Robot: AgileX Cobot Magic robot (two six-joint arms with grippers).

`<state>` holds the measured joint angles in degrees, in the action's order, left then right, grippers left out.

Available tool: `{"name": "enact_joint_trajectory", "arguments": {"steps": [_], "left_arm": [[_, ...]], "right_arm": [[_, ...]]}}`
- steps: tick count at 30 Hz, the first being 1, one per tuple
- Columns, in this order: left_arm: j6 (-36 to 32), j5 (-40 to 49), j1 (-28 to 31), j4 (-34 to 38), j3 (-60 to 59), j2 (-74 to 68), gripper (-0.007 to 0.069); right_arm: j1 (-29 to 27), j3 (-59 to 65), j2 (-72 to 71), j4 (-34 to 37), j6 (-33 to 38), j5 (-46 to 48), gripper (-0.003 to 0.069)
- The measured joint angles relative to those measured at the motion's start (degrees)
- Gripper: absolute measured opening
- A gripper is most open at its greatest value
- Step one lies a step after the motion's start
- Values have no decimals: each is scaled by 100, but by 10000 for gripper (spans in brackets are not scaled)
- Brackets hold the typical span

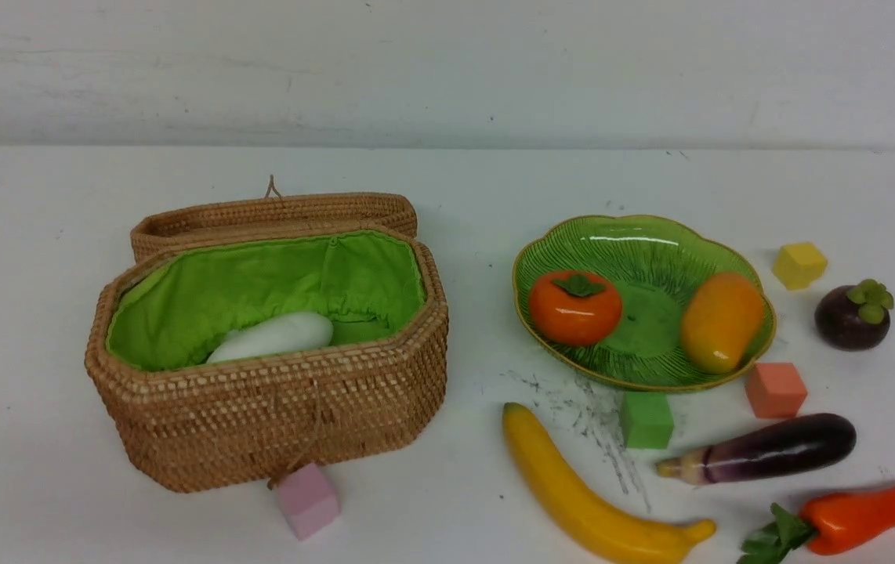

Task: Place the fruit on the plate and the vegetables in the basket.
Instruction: Use the right arm to grab a banana and put it into the right plate

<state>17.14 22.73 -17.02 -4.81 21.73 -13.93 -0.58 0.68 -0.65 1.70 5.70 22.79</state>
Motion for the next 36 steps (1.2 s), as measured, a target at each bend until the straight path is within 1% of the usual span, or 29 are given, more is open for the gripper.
{"name": "enact_joint_trajectory", "arguments": {"steps": [1,2,3,4,7,8,12,14,36], "left_arm": [[20,-90,113,-107,-184,244,-13],[52,-126,397,-192,-505,639,-13],[52,-126,480,-199,-588,735,-13],[64,-120,822,-212,-886,1115,-13],[77,-115,1298,-173,-1518,1437,-13],[77,-91,1339,-145,-1750,1447,-13],[77,119,1250,13,-2259,1447,-13],[77,95,1174,27,-2329,1447,-11],[77,-8,1127,40,-2335,1447,5]], "right_arm": [[0,0,0,0,0,0,244],[0,0,0,0,0,0,244],[0,0,0,0,0,0,244],[0,0,0,0,0,0,244],[0,0,0,0,0,0,244],[0,0,0,0,0,0,244],[0,0,0,0,0,0,244],[0,0,0,0,0,0,244],[0,0,0,0,0,0,244]]}}
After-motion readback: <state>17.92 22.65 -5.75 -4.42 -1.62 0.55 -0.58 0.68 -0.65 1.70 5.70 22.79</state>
